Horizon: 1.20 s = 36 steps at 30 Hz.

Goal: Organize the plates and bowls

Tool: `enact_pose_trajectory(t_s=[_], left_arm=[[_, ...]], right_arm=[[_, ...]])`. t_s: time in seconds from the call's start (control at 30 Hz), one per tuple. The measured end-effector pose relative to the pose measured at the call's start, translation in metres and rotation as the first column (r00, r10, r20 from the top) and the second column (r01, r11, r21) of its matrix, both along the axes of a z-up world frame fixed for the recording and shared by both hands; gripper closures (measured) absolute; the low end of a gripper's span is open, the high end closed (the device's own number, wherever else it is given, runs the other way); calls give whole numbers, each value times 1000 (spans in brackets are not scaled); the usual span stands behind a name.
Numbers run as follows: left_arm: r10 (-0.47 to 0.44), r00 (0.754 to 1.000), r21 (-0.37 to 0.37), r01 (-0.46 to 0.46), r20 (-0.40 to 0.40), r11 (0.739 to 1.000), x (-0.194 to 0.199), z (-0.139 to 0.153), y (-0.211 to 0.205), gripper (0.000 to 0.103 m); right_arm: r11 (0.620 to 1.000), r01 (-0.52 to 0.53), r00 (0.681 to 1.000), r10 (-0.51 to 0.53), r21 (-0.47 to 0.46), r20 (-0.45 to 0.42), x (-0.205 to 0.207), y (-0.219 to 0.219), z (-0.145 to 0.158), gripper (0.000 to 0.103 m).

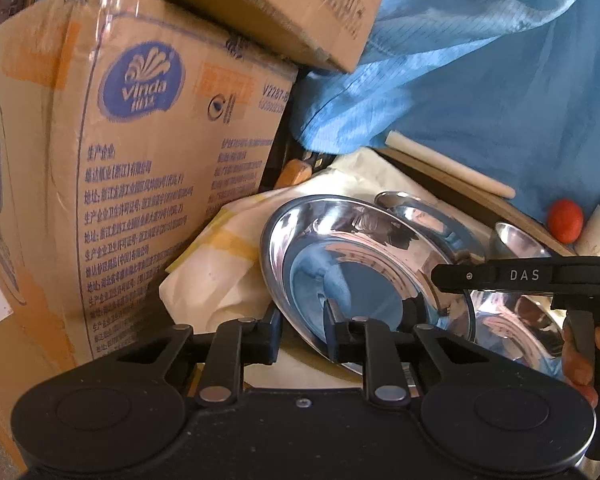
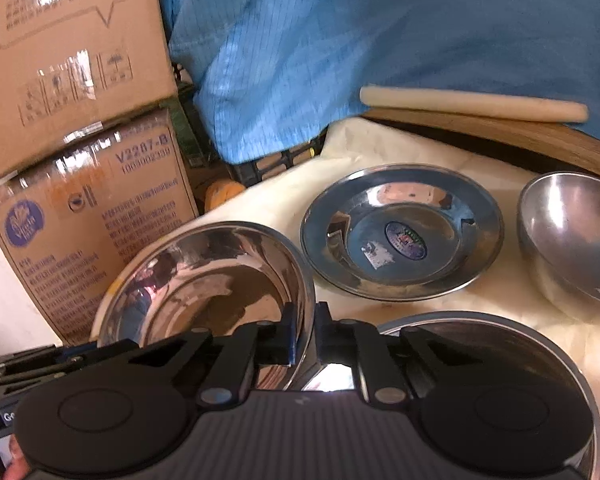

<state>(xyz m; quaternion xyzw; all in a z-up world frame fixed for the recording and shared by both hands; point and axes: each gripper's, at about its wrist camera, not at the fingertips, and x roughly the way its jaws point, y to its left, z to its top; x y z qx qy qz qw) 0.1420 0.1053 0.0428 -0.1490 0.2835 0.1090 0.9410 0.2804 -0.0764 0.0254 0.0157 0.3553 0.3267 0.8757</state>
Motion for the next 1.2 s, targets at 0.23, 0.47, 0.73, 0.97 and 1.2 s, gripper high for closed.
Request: enact_pose_trajectory(t_s=[0.23, 0.47, 0.73, 0.97, 1.2], left_arm=[[-36, 997, 20, 35, 65, 999, -5, 21, -17, 80], [-144, 987, 14, 144, 76, 990, 9, 25, -52, 80], [-248, 968, 3, 248, 33, 969, 23, 11, -90, 80], [-269, 963, 26, 270, -15, 963, 30, 4, -108, 79], [-260, 965, 53, 262, -43, 964, 34, 0, -113, 77]], right_arm=[[997, 48, 997, -52, 67, 56, -16, -24, 19, 93], [984, 159, 984, -165, 80, 73, -34, -74, 25, 92], [965, 259, 963, -262, 50, 61, -54, -123, 17, 91], [961, 275, 960, -276, 37, 46, -61, -139, 7, 88], [966, 259, 965, -260, 21, 45, -64, -140, 3, 87]])
